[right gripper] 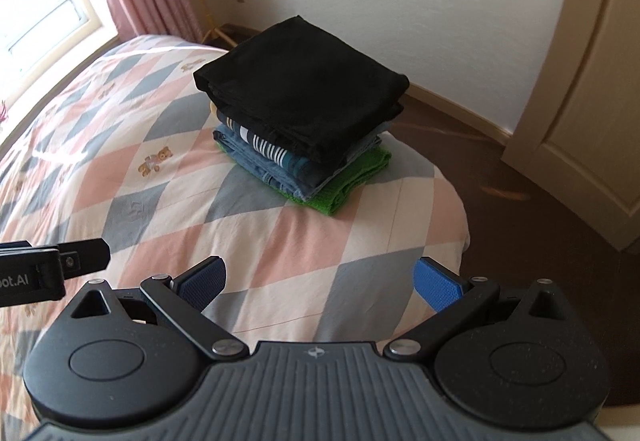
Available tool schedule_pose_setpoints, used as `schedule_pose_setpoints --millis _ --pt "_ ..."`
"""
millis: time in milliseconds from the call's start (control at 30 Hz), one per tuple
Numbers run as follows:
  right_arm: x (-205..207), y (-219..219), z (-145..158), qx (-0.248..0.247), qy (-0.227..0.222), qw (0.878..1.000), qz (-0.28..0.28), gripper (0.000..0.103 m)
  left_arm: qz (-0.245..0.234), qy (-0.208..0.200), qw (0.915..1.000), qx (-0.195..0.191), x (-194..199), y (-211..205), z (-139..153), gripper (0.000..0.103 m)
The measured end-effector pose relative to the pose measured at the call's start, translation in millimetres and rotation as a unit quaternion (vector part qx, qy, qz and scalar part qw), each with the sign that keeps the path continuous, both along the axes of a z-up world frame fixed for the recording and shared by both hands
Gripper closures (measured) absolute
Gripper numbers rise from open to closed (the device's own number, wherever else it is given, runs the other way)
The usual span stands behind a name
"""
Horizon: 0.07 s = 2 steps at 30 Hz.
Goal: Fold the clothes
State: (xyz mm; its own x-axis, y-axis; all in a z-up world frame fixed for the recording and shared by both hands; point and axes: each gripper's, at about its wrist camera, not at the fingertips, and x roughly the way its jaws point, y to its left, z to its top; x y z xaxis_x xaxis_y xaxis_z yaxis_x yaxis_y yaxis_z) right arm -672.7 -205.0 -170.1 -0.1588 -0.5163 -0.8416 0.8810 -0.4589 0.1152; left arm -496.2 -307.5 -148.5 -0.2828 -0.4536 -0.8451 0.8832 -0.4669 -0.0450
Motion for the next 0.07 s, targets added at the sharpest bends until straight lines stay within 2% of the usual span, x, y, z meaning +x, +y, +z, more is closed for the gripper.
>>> schedule_pose_setpoints --millis 67 --pt "-5.9 -3.4 2.3 0.0 0.009 1.0 0.015 0.0 0.016 0.009 0.9998 0.004 -2.6 0.1 1.8 0.001"
